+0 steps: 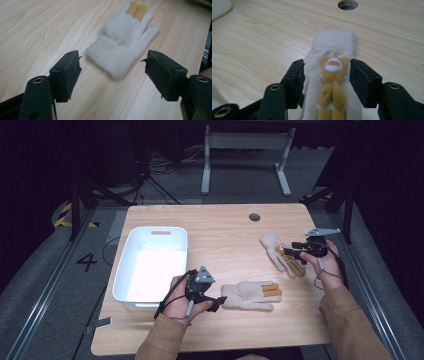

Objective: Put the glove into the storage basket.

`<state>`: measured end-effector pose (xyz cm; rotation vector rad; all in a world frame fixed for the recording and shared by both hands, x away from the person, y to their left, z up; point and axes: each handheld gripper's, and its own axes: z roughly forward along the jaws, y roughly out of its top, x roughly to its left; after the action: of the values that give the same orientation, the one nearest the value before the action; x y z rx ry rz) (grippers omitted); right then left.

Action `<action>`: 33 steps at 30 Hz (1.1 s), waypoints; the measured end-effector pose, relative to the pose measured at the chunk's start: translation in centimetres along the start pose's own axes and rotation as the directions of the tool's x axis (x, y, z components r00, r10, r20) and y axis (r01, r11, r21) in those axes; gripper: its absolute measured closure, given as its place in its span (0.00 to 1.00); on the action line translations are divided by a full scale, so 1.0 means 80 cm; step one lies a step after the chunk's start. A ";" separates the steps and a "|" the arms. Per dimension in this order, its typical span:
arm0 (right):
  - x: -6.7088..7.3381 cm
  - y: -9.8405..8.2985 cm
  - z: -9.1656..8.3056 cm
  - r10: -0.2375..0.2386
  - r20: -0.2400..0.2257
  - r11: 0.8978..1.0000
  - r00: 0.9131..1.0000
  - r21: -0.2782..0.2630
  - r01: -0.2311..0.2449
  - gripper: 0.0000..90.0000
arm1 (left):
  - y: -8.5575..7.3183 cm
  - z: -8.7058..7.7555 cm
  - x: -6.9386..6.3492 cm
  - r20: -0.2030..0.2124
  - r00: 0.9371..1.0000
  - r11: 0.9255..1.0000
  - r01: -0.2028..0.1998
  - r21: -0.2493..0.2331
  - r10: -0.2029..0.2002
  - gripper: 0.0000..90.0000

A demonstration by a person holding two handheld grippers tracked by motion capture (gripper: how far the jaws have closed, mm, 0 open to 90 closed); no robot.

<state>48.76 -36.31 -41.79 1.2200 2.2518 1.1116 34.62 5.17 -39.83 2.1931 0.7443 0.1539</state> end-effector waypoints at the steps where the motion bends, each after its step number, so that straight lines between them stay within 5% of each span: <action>1: 0.000 -0.001 0.005 -0.002 0.008 1.000 1.000 0.006 0.002 0.52 | -0.001 -0.002 0.001 -0.007 1.000 1.000 0.002 0.004 -0.002 0.32; 7: 0.003 -0.011 0.027 -0.014 0.068 0.999 0.998 0.037 0.011 0.52 | -0.002 -0.001 0.000 -0.004 1.000 1.000 0.002 0.003 -0.002 0.32; 20: 0.005 -0.022 0.048 -0.020 0.105 0.998 0.994 0.069 0.013 0.52 | -0.002 0.001 -0.002 -0.007 1.000 1.000 0.005 0.022 -0.004 0.32; 26: 0.007 -0.021 0.045 -0.050 0.094 0.995 0.994 0.086 0.042 0.76 | -0.003 0.004 -0.003 -0.004 1.000 1.000 0.005 0.023 -0.005 0.32; 33: 0.005 -0.019 0.040 -0.055 0.077 0.996 0.996 0.078 0.049 0.81 | -0.003 0.003 -0.002 -0.004 1.000 1.000 0.004 0.023 -0.004 0.32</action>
<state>49.64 -34.97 -44.97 1.2056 2.2712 0.9505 34.50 5.05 -40.14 2.2131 0.7565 0.1489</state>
